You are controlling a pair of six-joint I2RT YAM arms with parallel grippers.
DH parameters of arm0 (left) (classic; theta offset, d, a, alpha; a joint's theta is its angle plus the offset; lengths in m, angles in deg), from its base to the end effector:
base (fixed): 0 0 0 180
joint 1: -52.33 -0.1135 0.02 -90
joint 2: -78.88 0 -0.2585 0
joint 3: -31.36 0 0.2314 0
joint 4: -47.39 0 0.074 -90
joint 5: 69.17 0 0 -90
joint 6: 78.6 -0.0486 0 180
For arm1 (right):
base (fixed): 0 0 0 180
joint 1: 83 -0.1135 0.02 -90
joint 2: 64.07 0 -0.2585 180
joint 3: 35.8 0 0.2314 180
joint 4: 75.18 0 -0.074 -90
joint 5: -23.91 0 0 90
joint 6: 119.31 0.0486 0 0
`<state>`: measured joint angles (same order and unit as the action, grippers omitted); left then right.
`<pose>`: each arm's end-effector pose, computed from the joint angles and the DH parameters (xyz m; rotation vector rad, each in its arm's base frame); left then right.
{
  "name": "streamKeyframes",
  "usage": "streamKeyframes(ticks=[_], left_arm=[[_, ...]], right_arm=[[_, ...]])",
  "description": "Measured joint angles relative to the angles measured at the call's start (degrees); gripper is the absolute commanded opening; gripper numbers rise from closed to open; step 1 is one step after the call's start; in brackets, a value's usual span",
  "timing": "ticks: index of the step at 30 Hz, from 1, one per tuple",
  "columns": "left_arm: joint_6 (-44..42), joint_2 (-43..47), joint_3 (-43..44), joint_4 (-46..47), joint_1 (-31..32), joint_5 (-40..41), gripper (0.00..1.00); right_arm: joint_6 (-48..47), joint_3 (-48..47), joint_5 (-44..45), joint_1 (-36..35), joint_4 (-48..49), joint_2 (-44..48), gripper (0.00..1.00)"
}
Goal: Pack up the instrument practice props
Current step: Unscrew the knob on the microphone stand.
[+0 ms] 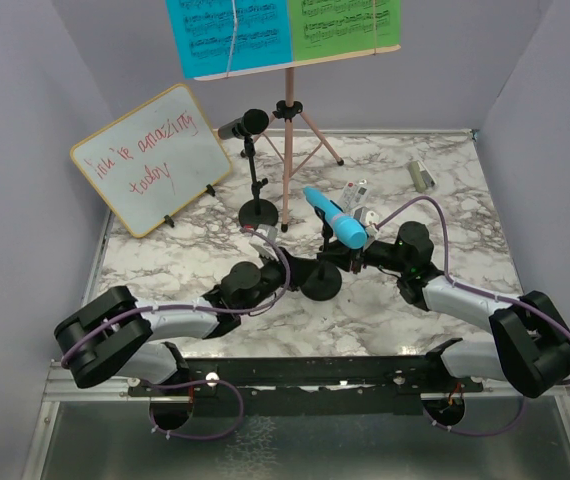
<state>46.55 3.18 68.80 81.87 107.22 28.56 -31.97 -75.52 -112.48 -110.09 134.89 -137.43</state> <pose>0.1547 -0.2087 0.2126 0.1908 1.7418 -1.0744 0.2029 0.1433 0.2263 -1.0221 1.3661 0.9774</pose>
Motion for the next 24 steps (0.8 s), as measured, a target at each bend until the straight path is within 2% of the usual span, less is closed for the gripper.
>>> streamKeyframes(ticks=[4,9,12,15,19,24], left_arm=[[19.5,-2.7,-2.1,5.5,-1.0,0.9,0.05],[38.2,-5.9,-3.9,10.5,-1.2,2.8,0.09],[46.3,-7.7,-4.7,12.9,-1.2,3.5,0.13],[53.0,-9.0,-5.3,14.6,-1.1,4.0,0.24],[56.3,-8.9,-6.4,14.9,-1.1,5.8,0.4],[50.5,-4.0,-6.7,7.2,-1.6,10.4,0.55]], right_arm=[[0.0,0.0,0.0,-0.1,0.2,-0.2,0.0],[0.0,0.0,0.2,-0.1,0.3,-0.2,0.01],[0.0,0.0,0.3,-0.1,0.3,-0.2,0.01],[0.0,0.0,0.4,-0.1,0.3,-0.2,0.0],[0.0,0.0,0.3,-0.3,0.2,-0.2,0.01],[0.0,0.0,0.3,-0.3,0.2,-0.2,0.0]])
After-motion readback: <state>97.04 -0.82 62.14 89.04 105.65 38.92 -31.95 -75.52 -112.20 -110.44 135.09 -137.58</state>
